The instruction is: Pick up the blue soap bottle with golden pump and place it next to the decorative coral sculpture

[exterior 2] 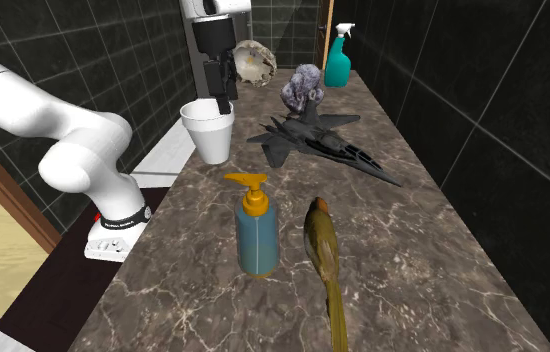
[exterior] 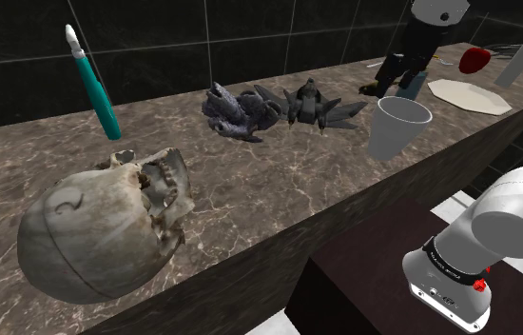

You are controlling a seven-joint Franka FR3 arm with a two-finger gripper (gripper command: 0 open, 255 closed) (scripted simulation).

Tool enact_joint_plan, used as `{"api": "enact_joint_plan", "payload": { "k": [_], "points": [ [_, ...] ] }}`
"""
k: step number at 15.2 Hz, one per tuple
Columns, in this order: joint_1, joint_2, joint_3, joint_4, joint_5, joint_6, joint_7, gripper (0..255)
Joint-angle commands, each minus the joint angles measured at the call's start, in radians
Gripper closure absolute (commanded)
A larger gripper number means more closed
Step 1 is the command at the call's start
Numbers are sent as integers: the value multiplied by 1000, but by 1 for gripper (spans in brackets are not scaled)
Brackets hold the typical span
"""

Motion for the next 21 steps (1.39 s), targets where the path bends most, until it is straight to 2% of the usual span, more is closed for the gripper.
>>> {"api": "enact_joint_plan", "payload": {
  "k": [1, 12, 17, 21],
  "points": [
    [0, 0, 0, 0, 0, 0, 0, 0],
    [-50, 130, -276, 171, -81, -17, -317, 0],
    [-53, 240, -401, 300, -80, -29, -465, 0],
    [-46, 352, -506, 427, -53, -46, -591, 0]
  ]
}}
